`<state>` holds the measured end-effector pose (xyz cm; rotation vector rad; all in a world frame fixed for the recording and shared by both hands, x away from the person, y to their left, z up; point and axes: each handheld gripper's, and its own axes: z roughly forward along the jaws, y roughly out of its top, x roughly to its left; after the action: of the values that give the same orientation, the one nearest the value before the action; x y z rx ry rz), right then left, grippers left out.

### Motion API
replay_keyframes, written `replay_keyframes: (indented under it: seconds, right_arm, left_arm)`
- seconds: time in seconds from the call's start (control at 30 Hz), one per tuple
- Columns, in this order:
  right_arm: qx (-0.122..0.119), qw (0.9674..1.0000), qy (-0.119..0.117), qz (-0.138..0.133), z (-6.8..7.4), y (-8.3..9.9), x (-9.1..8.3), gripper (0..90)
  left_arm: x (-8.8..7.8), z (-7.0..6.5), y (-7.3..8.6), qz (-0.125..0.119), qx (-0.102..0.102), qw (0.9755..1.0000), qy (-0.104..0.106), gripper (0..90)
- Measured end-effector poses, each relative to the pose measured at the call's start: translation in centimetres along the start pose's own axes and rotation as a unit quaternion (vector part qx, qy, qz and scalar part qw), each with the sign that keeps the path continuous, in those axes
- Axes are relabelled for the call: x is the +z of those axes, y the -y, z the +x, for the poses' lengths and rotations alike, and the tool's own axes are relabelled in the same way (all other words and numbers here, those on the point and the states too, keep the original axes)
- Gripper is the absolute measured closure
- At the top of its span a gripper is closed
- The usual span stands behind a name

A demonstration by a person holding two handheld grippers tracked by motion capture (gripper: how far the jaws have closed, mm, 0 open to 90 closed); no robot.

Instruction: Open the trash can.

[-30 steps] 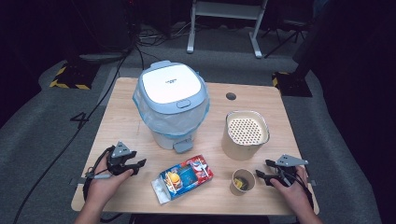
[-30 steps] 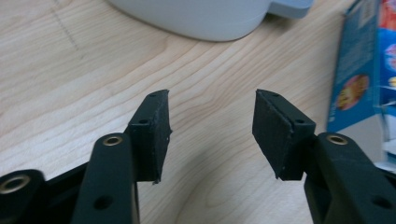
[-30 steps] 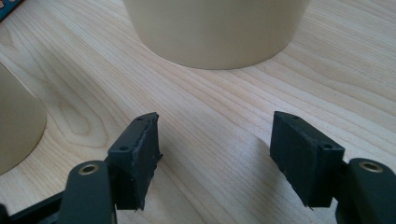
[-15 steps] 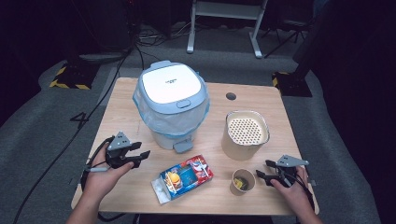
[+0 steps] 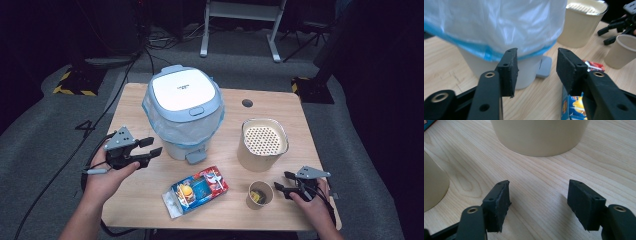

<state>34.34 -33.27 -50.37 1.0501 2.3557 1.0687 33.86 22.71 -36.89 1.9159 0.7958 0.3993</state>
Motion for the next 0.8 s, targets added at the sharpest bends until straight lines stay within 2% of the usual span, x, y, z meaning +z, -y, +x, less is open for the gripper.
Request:
replay_keyframes:
  seconds: [0.07,0.13,0.27,0.37,0.47,0.57,0.8]
  right_arm:
    - [0.000,1.0000,0.000,0.000,0.0,0.0,0.0,34.3]
    - [0.000,1.0000,0.000,0.000,0.0,0.0,0.0,34.3]
    - [0.000,1.0000,0.000,0.000,0.0,0.0,0.0,34.3]
    - [0.000,1.0000,0.000,0.000,0.0,0.0,0.0,34.3]
    - [0.000,1.0000,0.000,0.000,0.0,0.0,0.0,34.3]
    - [0.000,1.0000,0.000,0.000,0.0,0.0,0.0,34.3]
    - [0.000,1.0000,0.000,0.000,0.0,0.0,0.0,34.3]
  left_arm:
    - [-0.1,0.0,-0.6,-0.013,-0.001,0.9999,0.006,54.5]
    - [-0.2,0.0,-0.8,-0.015,0.001,0.9999,0.007,56.2]
    - [-0.3,-0.2,-2.2,-0.029,0.005,0.9994,0.016,59.2]
    - [-0.3,-0.6,-3.2,-0.035,0.016,0.9991,0.019,62.6]
    - [-0.4,-1.0,-4.2,-0.044,0.023,0.9983,0.030,66.2]
    - [-0.3,-1.3,-5.0,-0.045,0.021,0.9978,0.043,72.2]
    - [0.0,-1.6,-6.5,-0.048,0.029,0.9976,0.041,83.6]
